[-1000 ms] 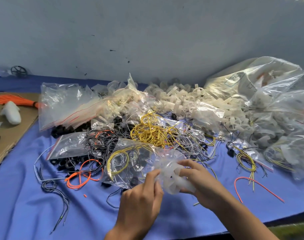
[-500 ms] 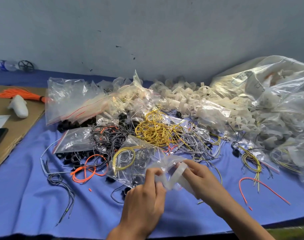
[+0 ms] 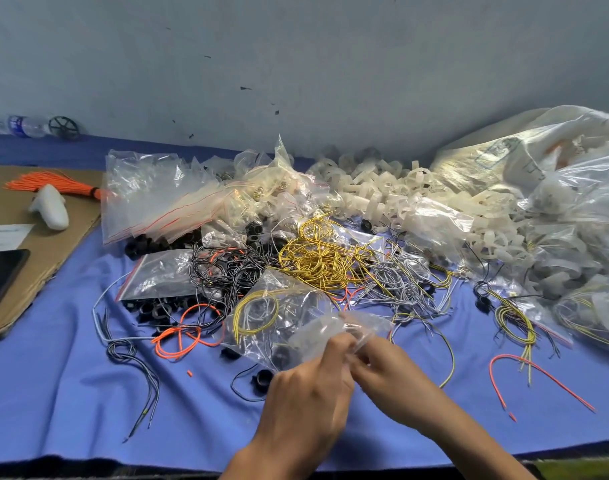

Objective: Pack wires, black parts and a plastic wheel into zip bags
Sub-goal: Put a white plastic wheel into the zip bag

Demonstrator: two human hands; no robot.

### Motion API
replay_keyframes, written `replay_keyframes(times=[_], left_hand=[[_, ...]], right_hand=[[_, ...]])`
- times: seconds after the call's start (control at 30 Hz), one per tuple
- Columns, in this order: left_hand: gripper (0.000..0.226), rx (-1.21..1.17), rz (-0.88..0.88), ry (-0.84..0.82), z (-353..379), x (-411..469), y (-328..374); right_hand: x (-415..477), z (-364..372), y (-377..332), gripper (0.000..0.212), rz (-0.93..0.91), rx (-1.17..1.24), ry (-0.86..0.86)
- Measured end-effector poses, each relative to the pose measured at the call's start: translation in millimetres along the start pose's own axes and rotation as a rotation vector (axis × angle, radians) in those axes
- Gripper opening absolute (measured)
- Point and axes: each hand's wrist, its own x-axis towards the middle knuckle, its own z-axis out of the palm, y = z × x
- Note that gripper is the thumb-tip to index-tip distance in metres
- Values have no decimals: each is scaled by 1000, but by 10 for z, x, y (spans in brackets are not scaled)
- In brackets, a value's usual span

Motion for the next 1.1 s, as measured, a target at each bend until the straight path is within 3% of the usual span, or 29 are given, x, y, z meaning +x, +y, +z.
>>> replay_keyframes(times=[0.03, 0.1, 0.13, 0.2, 0.27, 0.33, 0.43, 0.6, 0.7, 0.8, 0.9, 1.0, 1.1], left_hand=[[33, -2, 11, 0, -9, -5, 23], [32, -31, 20, 24, -43, -4, 56], [32, -46, 29, 41, -65, -2, 62], [32, -79, 52, 71, -135, 0, 60], [33, -108, 48, 89, -227, 22, 33], [32, -98, 52, 92, -294, 48, -2], [30, -113, 48, 81, -322, 43, -22], [26, -177, 50, 67, -298, -22, -47], [24, -163, 72, 113, -339, -38, -65], [29, -169, -31, 182, -485, -31, -83], [26, -292, -190, 284, -803, 130, -145], [25, -548, -288, 345, -1195, 437, -224], [25, -686, -312, 387, -1501, 758, -287]], right_hand=[[49, -4, -6, 16, -55, -148, 6], [161, -10, -72, 37, -82, -168, -8], [199, -3, -117, 44, -49, -6, -20], [271, 20, -207, 29, 15, 502, -121], [337, 44, -271, 21, 29, 737, -219], [381, 59, -330, 24, -92, 577, -234], [452, 86, -353, 24, -323, 102, -101], [469, 146, -386, 29, -332, -139, -74], [442, 187, -395, 30, -252, -635, 36], [415, 37, -538, 18, -248, -680, 56], [466, -265, -762, 29, -368, -818, 51], [475, -581, -1026, 21, -374, -718, 178], [464, -767, -1318, 37, -398, -599, 225]])
